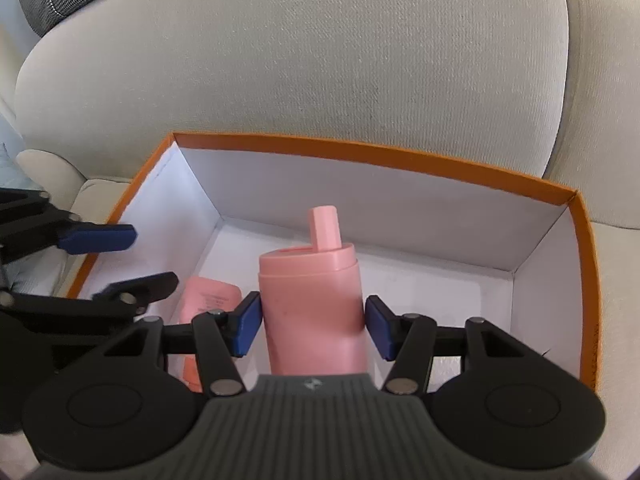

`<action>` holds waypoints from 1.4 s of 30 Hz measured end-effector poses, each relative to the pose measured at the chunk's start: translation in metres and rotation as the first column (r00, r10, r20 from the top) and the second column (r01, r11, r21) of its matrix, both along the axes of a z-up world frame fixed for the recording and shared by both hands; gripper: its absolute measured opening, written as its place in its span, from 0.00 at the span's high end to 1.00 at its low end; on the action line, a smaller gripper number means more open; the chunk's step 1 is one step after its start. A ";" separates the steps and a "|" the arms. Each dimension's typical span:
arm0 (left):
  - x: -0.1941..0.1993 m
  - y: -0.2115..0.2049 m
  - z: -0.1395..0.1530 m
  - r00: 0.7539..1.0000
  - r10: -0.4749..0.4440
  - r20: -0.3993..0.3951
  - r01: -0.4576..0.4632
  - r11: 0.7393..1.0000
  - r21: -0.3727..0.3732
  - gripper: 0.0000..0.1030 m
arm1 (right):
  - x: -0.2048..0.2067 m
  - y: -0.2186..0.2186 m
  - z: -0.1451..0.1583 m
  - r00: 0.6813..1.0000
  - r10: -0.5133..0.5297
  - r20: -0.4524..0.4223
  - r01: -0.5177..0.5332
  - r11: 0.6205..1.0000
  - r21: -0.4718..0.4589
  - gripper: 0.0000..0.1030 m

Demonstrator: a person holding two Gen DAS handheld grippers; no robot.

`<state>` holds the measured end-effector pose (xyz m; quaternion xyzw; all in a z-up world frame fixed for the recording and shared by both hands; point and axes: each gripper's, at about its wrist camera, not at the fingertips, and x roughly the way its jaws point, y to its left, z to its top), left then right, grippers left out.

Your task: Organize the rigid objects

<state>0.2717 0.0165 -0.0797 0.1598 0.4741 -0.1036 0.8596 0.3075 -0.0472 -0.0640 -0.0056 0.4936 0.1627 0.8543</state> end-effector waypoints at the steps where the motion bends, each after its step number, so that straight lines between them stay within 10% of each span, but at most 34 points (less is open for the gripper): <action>1: -0.003 0.005 0.005 1.000 0.026 0.015 -0.026 0.999 -0.042 0.47 | 0.000 0.002 0.000 1.000 0.003 0.001 -0.003 1.000 -0.003 0.44; 7: -0.014 0.044 0.025 0.985 0.172 0.023 -0.165 0.970 -0.181 0.42 | -0.002 0.007 0.001 1.000 0.019 0.002 -0.019 1.000 -0.015 0.44; 16: -0.009 0.080 -0.010 0.947 0.208 -0.245 -0.292 0.875 -0.386 0.48 | 0.001 0.013 -0.006 0.999 0.033 -0.021 -0.035 0.998 -0.059 0.44; 24: -0.015 0.067 -0.026 0.950 0.200 -0.239 -0.272 0.908 -0.318 0.86 | 0.004 0.027 -0.014 0.994 0.088 -0.064 -0.091 0.994 -0.060 0.44; 42: -0.067 0.068 -0.025 0.968 0.172 -0.181 -0.220 0.931 -0.290 0.84 | -0.049 0.033 -0.034 0.970 0.128 -0.205 -0.146 0.986 -0.076 0.45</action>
